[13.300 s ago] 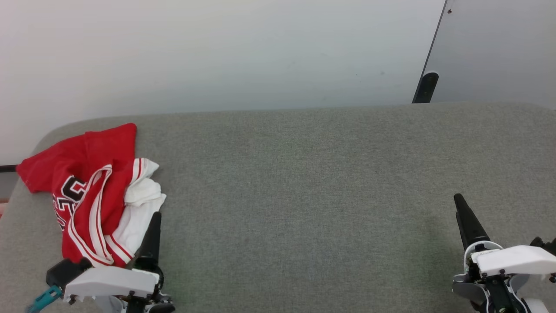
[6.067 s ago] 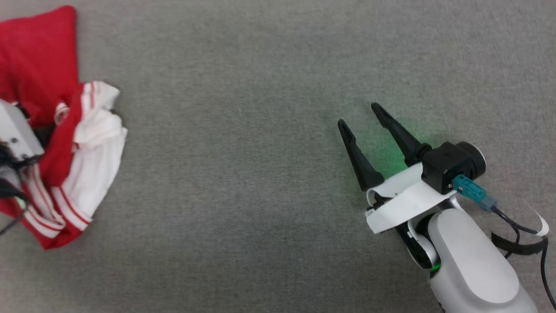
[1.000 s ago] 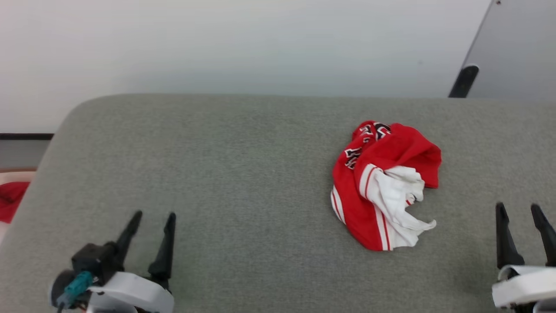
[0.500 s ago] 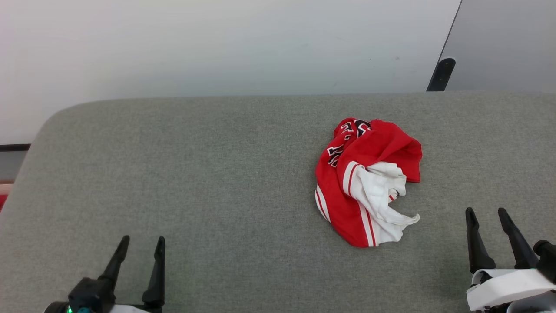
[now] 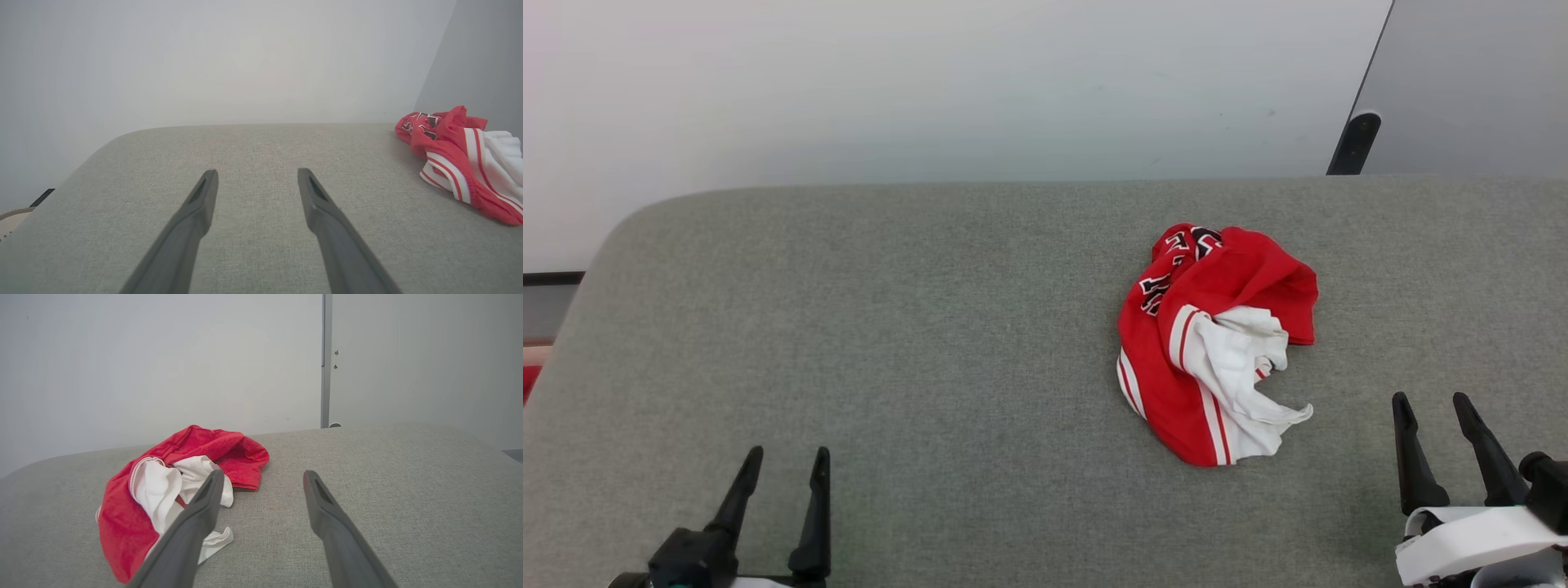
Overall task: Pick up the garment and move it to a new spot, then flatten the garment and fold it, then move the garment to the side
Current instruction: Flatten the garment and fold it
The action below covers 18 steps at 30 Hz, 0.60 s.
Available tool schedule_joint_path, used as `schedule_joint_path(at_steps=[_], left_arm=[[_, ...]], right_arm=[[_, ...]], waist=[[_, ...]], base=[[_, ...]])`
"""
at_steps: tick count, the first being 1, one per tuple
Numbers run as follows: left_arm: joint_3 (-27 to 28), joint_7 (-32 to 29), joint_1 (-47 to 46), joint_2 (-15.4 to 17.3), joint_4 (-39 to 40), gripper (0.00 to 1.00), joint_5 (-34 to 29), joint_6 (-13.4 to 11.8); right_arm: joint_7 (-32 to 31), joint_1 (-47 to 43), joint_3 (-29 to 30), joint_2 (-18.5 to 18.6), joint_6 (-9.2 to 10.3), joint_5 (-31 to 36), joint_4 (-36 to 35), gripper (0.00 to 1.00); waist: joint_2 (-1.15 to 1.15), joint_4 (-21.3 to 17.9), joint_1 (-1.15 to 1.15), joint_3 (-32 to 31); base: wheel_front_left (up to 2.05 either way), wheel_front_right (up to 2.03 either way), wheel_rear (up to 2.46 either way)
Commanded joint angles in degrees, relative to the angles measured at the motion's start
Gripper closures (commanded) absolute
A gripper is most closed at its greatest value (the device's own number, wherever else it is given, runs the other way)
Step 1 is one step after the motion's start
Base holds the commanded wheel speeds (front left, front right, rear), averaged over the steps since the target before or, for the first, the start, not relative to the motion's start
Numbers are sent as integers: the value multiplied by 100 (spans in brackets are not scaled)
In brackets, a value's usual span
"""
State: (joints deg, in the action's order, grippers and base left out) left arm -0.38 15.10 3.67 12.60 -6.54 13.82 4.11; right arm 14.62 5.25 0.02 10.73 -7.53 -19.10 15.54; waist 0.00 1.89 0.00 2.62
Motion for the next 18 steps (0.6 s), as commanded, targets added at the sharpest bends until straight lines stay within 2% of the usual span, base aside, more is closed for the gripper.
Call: schedule_joint_path(at_steps=[1,7,12,16,18], left_arm=[[47,5,37,-50,-14,0,-62,38],[-16,6,-238,-162,-73,0,-43,213],[-525,-109,-1229,155,-234,0,16,319],[-1338,-777,-2426,380,-329,0,247,339],[-1924,-1431,-3038,510,-444,0,518,340]], right_arm=[[28,5,-6,15,8,-9,6,0],[42,-22,30,-65,8,-15,29,0],[46,-49,40,-178,8,-12,15,0],[55,91,9,-247,8,-33,34,0],[55,174,23,-272,8,-47,29,0]], waist=[[0,1,0,-1],[0,10,0,-6],[0,-25,0,78],[0,-144,0,202],[0,-227,0,300]], base=[[0,0,0],[0,0,0],[0,0,0],[0,0,0],[0,0,0]])
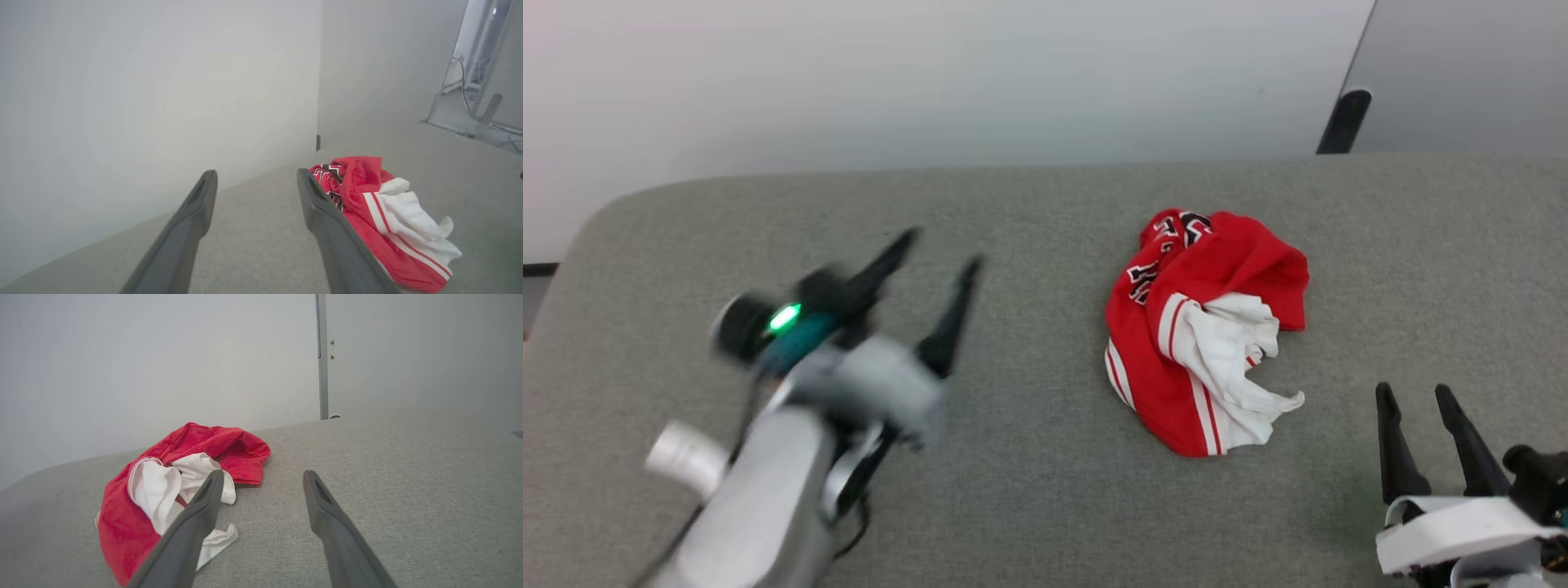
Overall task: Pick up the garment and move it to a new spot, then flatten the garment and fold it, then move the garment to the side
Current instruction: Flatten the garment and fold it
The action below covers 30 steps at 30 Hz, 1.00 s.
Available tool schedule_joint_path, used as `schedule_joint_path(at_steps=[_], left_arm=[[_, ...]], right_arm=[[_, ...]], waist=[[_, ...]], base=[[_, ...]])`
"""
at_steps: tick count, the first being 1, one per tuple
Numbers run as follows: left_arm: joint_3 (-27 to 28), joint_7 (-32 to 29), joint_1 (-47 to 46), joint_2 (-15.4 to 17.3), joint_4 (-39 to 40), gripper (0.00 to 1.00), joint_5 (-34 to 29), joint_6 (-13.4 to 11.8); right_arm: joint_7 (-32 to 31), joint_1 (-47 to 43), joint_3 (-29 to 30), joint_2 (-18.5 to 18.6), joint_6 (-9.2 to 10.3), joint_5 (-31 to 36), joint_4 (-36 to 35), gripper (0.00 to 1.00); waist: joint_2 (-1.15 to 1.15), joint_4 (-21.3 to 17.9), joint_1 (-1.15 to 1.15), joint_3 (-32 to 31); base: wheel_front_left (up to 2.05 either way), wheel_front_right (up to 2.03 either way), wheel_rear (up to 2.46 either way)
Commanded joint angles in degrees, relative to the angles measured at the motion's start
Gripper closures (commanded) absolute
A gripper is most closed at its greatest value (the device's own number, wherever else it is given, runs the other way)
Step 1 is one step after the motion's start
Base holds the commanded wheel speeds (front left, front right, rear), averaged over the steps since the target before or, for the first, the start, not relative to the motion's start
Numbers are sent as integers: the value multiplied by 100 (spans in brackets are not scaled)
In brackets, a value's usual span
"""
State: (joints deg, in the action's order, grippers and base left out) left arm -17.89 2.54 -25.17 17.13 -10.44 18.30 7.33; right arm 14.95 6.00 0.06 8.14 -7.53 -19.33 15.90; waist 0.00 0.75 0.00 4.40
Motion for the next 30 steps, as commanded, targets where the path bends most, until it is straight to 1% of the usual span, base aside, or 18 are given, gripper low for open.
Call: schedule_joint_path(at_steps=[1,2,3,4,5,7,10,11,14,17,18,20,24,30], left_arm=[[-449,-520,-494,124,-88,0,200,19],[-712,-876,-812,124,-150,0,396,14],[-712,-876,-812,124,-150,0,396,14],[-1009,-1342,-1069,98,-251,0,648,15],[-1526,-2199,-1594,55,-333,0,1168,15],[-1860,-3037,-1964,-79,-444,0,1796,17],[-1974,-4100,-2306,-363,-705,0,2543,-18],[-1999,-4384,-2406,-475,-803,0,2656,-107],[-2198,-4984,-2612,-715,-1009,0,2766,-276],[-2333,-5310,-2718,-861,-1189,0,2783,-393],[-2333,-5310,-2718,-861,-1189,0,2783,-393],[-2369,-5409,-2739,-913,-1309,0,2783,-483],[-2390,-5386,-2694,-1025,-1507,0,2815,-549],[-2427,-5341,-2786,-1169,-1673,0,2860,-609]], right_arm=[[24,124,31,-33,8,-26,-16,0],[24,161,52,-50,8,-32,-28,0],[24,161,52,-50,8,-32,-28,0],[25,198,65,-68,8,-33,-45,0],[26,254,106,-99,8,-47,-74,0],[26,312,153,-147,8,-60,-104,0],[27,402,212,-226,8,-77,-135,0],[27,436,232,-248,8,-76,-150,0],[27,536,275,-315,8,-76,-183,0],[28,652,257,-378,8,-91,-191,0],[28,652,257,-378,8,-91,-191,0],[28,714,226,-413,8,-100,-188,0],[29,789,196,-461,8,-95,-162,0],[28,836,147,-502,8,-103,-125,0]], waist=[[0,-158,0,184],[0,-198,0,246],[0,-198,0,246],[0,-249,0,301],[0,-351,0,435],[0,-452,0,563],[0,-620,0,769],[0,-671,0,843],[0,-807,0,1038],[0,-946,0,1185],[0,-946,0,1185],[0,-1036,0,1254],[0,-1124,0,1330],[0,-1137,0,1384]], base=[[0,0,0],[0,0,0],[0,0,0],[0,0,0],[0,0,0],[0,0,0],[0,0,0],[0,0,0],[0,0,0],[0,0,0],[0,0,0],[0,0,0],[0,0,0],[0,0,0]])
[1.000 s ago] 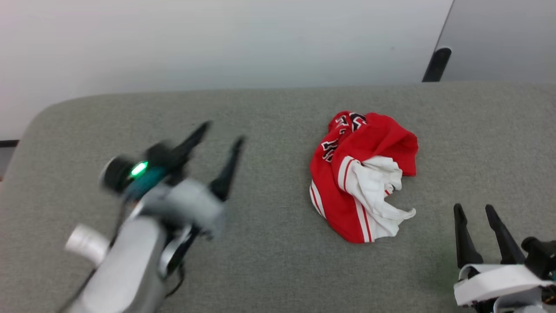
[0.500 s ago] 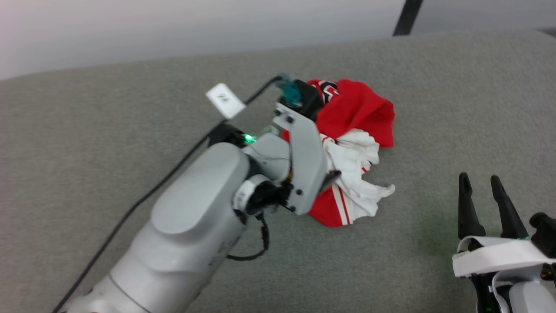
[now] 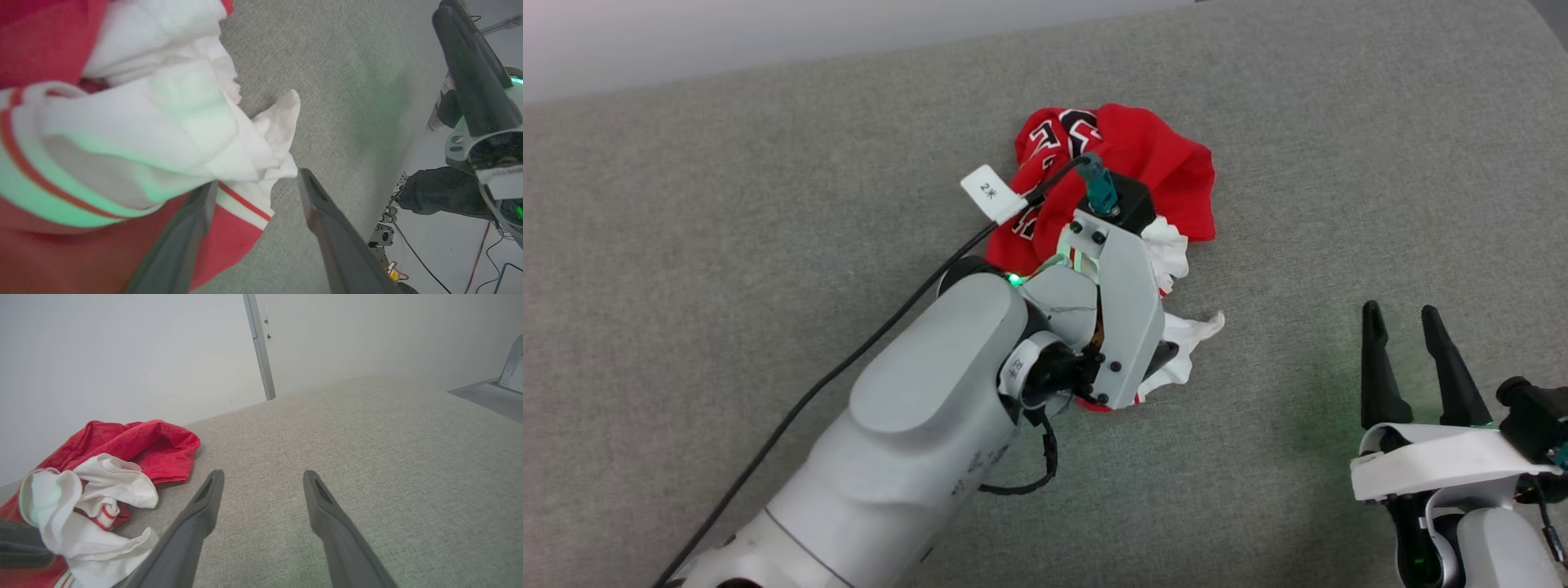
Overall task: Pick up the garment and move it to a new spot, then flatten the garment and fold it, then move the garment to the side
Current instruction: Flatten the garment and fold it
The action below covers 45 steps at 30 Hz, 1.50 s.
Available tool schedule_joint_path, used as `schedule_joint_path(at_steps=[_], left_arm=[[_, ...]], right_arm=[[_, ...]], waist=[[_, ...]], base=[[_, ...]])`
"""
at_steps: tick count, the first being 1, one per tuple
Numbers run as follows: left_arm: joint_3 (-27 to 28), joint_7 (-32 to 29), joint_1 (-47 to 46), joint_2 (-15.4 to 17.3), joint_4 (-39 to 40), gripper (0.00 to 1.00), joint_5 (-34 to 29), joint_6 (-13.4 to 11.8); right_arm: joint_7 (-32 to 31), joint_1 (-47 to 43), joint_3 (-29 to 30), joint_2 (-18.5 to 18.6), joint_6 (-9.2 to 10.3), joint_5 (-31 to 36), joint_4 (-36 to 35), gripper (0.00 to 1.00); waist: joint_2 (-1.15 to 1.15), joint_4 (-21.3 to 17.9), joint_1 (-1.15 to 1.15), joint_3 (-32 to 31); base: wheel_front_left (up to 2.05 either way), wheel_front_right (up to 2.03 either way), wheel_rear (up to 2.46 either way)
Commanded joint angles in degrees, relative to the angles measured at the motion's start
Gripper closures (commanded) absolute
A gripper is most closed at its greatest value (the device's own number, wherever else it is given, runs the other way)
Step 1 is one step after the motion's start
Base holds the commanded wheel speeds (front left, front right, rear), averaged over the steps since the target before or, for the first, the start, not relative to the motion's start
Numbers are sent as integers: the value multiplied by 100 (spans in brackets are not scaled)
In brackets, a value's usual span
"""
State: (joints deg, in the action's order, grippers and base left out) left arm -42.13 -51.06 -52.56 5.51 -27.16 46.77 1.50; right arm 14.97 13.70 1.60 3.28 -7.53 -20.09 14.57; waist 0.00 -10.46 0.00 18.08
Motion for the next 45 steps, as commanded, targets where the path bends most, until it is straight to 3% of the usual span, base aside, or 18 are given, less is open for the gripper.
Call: schedule_joint_path(at_steps=[1,9,11,12,13,15,22,29,37,41,45], left_arm=[[-18,23,-51,-25,-49,0,-3,-51],[9,195,-226,-81,-537,0,-72,-198],[28,252,-283,-84,-650,53,-75,-183],[34,281,-297,-86,-703,65,-78,-171],[50,305,-308,-87,-767,83,-65,-178],[94,368,-328,-100,-854,100,-11,-183],[162,421,-368,-78,-857,100,164,60],[544,188,-252,416,27,100,537,78],[1128,-263,210,1623,1248,100,760,-278],[1307,-241,425,2172,1160,100,719,-244],[1454,-207,479,2451,774,100,812,-135]], right_arm=[[27,83,-29,-20,8,-29,17,0],[26,237,-179,-34,8,-97,19,0],[27,222,-181,-37,8,-135,13,0],[26,198,-179,-36,8,-156,12,0],[26,180,-177,-37,8,-177,14,0],[26,140,-161,-37,8,-175,19,0],[26,39,-81,-38,8,-109,19,0],[27,-158,34,-37,8,34,20,0],[26,-219,-97,-31,8,149,15,0],[26,-133,-138,22,8,161,-11,0],[26,-54,-192,95,8,143,-38,0]], waist=[[0,-17,0,22],[0,-117,0,119],[0,-128,0,127],[0,-129,0,126],[0,-129,0,125],[0,-115,0,108],[0,68,0,-50],[0,507,0,-335],[0,919,0,-490],[0,982,0,-405],[0,952,0,-249]], base=[[0,0,0],[0,0,0],[0,0,0],[0,0,0],[0,0,0],[0,0,0],[0,0,0],[0,0,0],[0,0,0],[0,0,0],[0,0,0]])
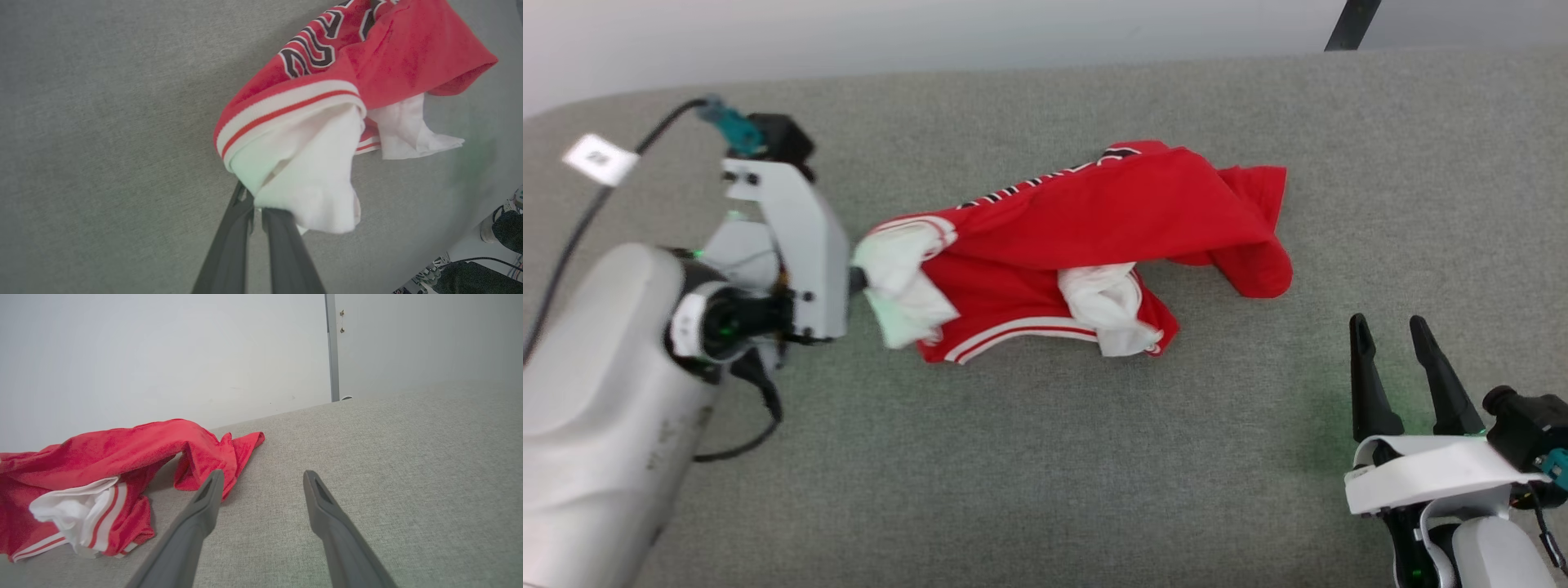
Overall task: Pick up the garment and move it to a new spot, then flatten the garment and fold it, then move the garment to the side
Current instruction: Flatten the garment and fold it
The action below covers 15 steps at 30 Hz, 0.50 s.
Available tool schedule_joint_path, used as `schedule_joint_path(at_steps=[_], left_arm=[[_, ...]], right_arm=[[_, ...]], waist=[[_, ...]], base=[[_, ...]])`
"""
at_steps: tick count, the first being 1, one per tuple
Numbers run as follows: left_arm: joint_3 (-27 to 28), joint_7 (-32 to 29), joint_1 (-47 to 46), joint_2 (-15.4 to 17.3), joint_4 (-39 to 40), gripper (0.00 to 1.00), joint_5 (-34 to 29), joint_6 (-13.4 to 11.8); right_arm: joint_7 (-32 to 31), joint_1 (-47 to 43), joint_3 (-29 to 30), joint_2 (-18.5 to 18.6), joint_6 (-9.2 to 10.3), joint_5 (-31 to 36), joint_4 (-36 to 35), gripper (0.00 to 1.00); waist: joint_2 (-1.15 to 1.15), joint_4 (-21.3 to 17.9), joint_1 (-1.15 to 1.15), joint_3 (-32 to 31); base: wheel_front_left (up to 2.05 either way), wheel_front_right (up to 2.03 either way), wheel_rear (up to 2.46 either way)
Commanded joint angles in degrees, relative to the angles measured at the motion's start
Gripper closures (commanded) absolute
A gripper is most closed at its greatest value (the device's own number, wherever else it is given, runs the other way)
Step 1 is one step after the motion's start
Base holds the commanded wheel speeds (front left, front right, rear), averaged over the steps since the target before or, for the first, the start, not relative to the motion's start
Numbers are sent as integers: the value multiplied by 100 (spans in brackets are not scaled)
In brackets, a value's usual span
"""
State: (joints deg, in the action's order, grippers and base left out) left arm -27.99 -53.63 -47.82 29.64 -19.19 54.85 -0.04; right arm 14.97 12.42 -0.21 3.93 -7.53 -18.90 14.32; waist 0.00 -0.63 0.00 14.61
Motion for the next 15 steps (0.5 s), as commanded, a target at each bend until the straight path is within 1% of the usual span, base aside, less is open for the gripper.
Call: schedule_joint_path(at_steps=[1,4,5,6,7,8,9,10,11,15], left_arm=[[77,96,-21,83,-151,100,-24,16],[185,262,-113,130,-571,100,-9,41],[221,355,-171,166,-699,96,-58,53],[247,480,-223,207,-841,71,-117,65],[258,600,-255,219,-1004,53,-167,99],[273,719,-289,205,-1155,42,-210,93],[296,837,-335,199,-1299,35,-248,76],[312,952,-385,205,-1449,5,-296,95],[322,1051,-437,217,-1612,0,-330,107],[315,1436,-612,259,-2099,0,-511,132]], right_arm=[[26,101,-22,39,8,21,-20,0],[26,135,-51,68,8,16,-34,0],[26,153,-60,75,8,12,-41,0],[27,189,-66,78,8,6,-47,0],[27,219,-68,82,8,-1,-53,0],[27,236,-63,87,8,-8,-60,0],[27,251,-63,88,8,-11,-66,0],[27,257,-67,87,8,-11,-75,0],[27,253,-71,86,8,-13,-81,0],[27,247,-61,94,8,-27,-90,0]], waist=[[0,-52,0,141],[0,-140,0,281],[0,-174,0,335],[0,-209,0,389],[0,-237,0,428],[0,-261,0,465],[0,-285,0,501],[0,-307,0,535],[0,-325,0,562],[0,-345,0,595]], base=[[0,0,0],[0,0,0],[0,0,0],[0,0,0],[0,0,0],[0,0,0],[0,0,0],[0,0,0],[0,0,0],[0,0,0]])
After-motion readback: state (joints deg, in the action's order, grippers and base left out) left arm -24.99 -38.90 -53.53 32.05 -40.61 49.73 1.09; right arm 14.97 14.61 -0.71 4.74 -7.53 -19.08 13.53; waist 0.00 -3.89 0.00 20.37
